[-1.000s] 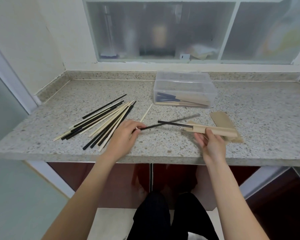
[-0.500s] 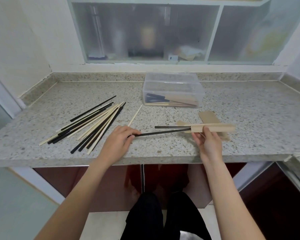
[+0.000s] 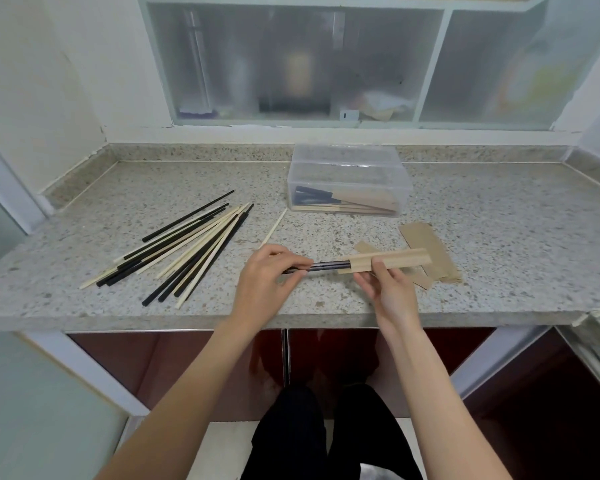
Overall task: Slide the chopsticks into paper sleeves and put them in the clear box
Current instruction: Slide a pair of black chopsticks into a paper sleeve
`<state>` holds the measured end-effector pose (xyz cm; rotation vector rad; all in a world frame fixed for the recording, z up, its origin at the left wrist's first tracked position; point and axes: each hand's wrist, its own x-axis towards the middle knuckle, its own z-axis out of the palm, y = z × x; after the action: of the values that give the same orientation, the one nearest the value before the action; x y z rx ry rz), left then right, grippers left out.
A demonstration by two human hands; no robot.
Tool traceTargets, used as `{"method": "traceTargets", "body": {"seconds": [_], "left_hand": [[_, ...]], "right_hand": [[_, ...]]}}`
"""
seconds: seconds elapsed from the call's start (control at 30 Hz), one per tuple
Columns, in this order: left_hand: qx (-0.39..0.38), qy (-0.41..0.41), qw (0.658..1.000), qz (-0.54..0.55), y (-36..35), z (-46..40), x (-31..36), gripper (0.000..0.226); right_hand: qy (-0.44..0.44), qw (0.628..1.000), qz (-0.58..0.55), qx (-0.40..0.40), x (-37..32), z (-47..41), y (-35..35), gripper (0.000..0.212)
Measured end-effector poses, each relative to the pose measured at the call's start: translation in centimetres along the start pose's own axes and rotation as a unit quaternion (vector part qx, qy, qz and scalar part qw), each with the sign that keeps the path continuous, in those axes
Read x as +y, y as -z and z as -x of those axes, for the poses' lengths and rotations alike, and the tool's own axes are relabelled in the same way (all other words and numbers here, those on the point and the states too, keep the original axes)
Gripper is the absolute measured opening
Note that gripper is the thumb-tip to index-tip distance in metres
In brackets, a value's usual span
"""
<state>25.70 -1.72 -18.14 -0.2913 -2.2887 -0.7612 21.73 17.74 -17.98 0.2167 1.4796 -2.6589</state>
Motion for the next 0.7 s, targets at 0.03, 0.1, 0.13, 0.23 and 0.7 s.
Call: {"method": "traceTargets", "body": {"seconds": [0.03,0.1,0.13,0.23,0.7], "left_hand": [[0.011,-0.003,1.000,-0.003,-0.3,-0.1,0.1,0.018],[0.030,0.007,1.000,0.006,-0.6,-0.5,0.2,0.019],[0.027,0.025,0.999,0.025,-0.8,-1.0,0.1,0.023],[-0.016,0.137,0.982,0.132,-0.9,-2.5,0.5,0.041],[-0.040,0.294,0.941,0.163,-5.7,-20.6,-6.5,0.018]], "right_hand": [[-0.008,1.000,-0.008,0.000,0.2,0.1,-0.2,0.020],[-0.025,0.999,-0.035,0.001,0.4,0.2,-0.5,0.019],[-0.036,0.998,-0.052,0.004,0.3,0.0,-0.4,0.017],[-0.050,0.995,-0.085,0.009,-0.4,-0.8,-0.5,0.014],[-0.099,0.995,-0.018,-0.021,-10.6,-15.9,-6.6,0.007]]}}
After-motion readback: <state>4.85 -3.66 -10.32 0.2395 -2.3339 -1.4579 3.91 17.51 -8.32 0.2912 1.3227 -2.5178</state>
